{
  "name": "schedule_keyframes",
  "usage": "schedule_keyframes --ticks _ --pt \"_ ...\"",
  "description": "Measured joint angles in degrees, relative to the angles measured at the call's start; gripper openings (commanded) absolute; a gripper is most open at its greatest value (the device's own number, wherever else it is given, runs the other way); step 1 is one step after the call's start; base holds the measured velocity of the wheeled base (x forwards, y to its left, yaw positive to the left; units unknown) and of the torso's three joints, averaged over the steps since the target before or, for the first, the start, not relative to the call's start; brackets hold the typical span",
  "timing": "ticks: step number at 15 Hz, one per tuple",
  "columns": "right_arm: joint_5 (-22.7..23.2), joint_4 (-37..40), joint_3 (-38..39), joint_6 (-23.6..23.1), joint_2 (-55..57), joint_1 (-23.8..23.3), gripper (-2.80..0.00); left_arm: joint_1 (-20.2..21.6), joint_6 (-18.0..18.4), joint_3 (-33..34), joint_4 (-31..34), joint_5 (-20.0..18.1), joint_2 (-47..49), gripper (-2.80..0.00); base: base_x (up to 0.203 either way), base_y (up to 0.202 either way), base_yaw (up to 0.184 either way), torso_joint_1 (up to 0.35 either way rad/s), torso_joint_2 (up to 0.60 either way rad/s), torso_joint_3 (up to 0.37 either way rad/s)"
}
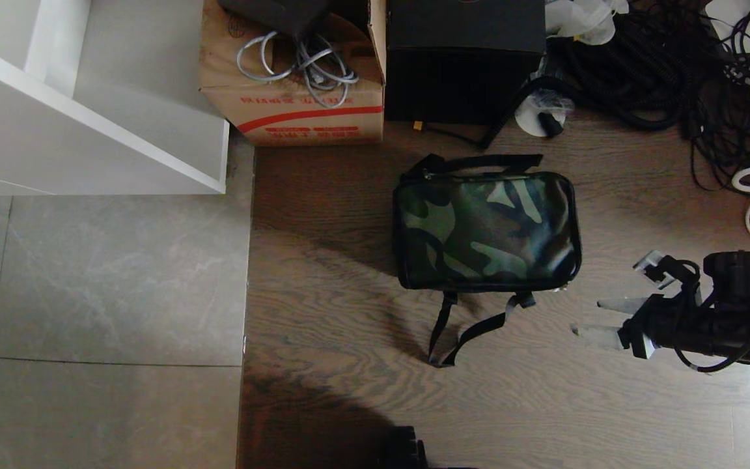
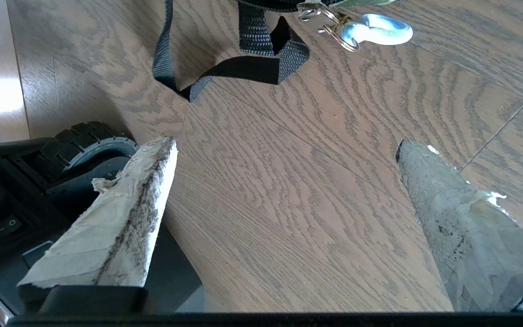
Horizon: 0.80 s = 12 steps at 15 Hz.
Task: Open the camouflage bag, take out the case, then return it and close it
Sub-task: Open the top of the storage box
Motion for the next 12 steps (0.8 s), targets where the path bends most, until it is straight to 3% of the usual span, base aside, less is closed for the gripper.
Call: schedule_keyframes --ticks 12 --pt "0.0 -0.2 -0.5 -0.1 0.8 0.0 0.0 0.0 0.0 0.0 0.0 0.0 0.0 -2.8 0.0 0.0 0.0 0.0 0.0 0.0"
